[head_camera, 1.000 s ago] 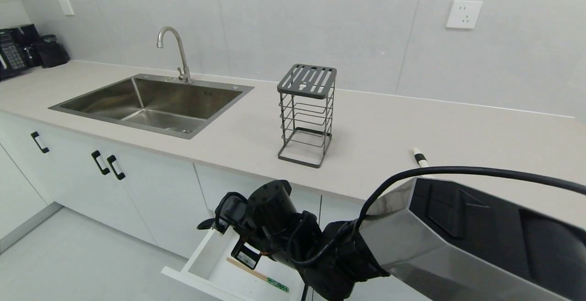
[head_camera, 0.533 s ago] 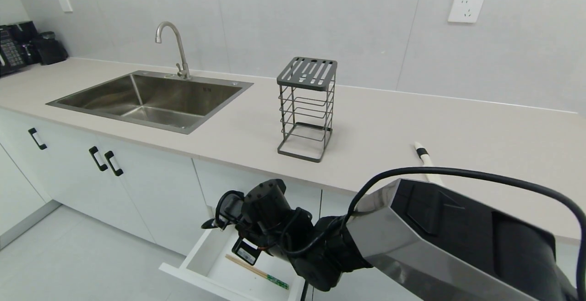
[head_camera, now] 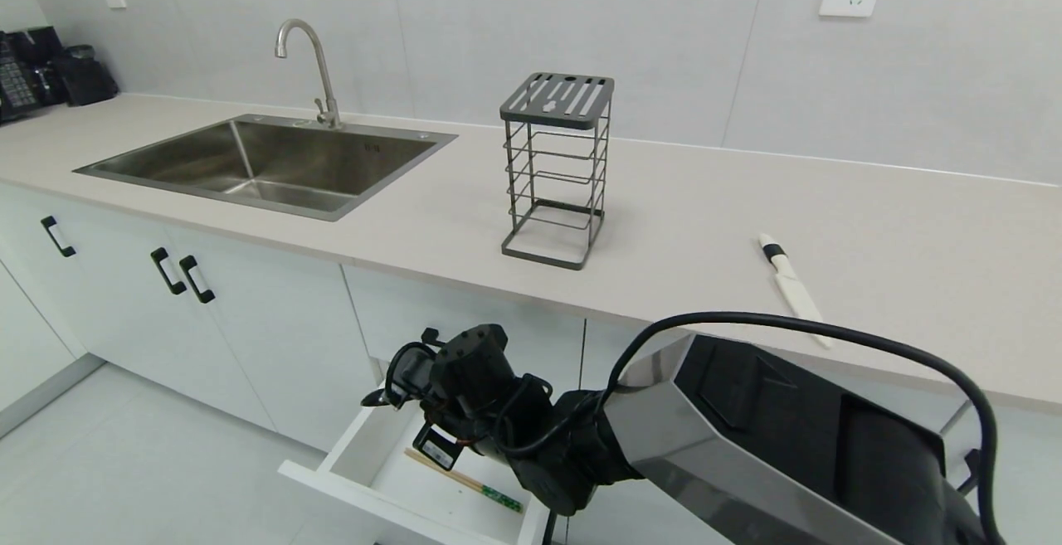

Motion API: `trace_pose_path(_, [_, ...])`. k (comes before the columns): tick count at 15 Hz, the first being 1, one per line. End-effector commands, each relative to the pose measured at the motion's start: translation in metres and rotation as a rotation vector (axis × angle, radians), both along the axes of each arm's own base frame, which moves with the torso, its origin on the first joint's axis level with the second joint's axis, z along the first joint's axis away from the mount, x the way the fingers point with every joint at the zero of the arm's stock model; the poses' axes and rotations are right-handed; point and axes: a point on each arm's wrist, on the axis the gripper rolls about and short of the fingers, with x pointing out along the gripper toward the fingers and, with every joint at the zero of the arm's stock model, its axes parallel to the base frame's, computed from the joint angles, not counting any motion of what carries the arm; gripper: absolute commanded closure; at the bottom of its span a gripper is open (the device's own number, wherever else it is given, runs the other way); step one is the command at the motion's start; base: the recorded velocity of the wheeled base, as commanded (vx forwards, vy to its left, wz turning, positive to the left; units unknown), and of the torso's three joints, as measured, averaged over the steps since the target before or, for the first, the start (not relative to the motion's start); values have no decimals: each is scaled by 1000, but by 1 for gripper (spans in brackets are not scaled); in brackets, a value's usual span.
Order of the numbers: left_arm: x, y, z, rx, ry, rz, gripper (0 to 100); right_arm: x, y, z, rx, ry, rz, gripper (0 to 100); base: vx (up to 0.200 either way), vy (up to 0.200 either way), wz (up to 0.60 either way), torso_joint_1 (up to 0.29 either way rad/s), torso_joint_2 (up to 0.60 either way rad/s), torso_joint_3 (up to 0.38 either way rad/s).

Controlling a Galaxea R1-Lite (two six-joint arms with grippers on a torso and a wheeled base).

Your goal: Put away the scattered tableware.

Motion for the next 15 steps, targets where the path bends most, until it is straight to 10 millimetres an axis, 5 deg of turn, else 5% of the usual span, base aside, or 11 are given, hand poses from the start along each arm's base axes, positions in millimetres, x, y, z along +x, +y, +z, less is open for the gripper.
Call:
trace_pose_path(1, [0,0,0,1,-1,0,0,2,1,-7,-6,4,-1,100,0,0,0,-198,378,183])
trace_pose_path(15, [0,0,0,0,-1,0,0,10,1,-23,2,88,-69,100,0,0,0,-91,178,85])
